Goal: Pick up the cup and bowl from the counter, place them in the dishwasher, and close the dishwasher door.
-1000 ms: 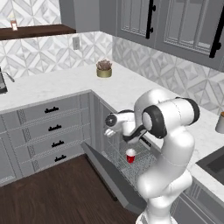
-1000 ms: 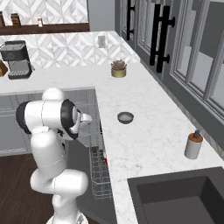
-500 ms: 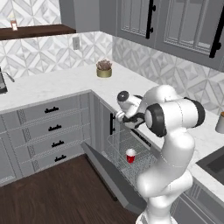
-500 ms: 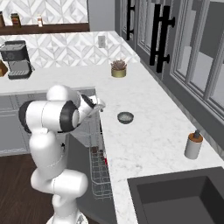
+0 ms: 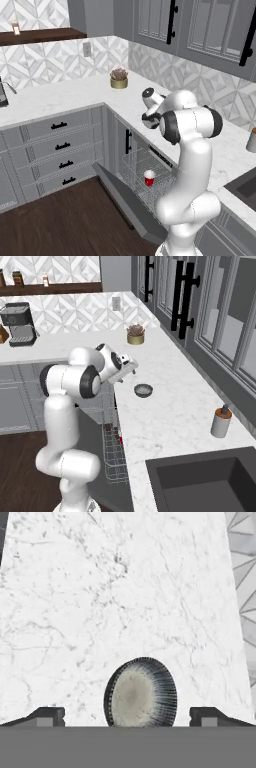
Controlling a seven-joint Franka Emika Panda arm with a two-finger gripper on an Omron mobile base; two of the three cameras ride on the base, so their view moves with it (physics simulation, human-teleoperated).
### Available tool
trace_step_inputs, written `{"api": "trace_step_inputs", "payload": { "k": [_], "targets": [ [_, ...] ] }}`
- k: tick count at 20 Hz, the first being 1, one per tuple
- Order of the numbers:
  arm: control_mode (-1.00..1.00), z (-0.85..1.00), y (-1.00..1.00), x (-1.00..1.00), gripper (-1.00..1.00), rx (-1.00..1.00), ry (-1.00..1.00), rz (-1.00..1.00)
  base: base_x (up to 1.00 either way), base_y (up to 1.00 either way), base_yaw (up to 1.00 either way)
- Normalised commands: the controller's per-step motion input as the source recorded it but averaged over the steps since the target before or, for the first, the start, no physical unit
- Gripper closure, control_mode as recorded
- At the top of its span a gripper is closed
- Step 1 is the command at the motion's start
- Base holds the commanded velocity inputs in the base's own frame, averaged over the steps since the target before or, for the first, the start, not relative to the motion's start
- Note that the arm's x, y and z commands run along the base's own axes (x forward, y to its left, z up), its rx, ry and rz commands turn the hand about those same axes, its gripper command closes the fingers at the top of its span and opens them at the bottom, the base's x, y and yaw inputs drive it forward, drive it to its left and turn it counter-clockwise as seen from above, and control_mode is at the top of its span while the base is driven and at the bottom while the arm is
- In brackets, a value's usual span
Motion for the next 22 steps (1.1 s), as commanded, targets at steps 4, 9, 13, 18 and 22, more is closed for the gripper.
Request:
{"api": "trace_step_inputs", "payload": {
  "k": [4,9,13,18,22],
  "targets": [
    [-1.0,-0.54,-0.37,0.06,-1.0,-0.02,0.05,0.0,0.0,0.0,0.0],
    [-1.0,-0.46,-0.36,0.01,-1.0,0.04,0.12,0.0,0.0,0.0,0.0],
    [-1.0,-0.34,-0.27,0.2,-1.0,0.08,0.13,0.0,0.0,0.0,0.0],
    [-1.0,-0.26,-0.07,0.39,-1.0,0.09,0.12,0.05,0.0,0.0,0.0],
    [-1.0,-0.41,0.0,0.16,1.0,0.07,0.13,0.06,0.0,0.0,0.0]
  ]
}}
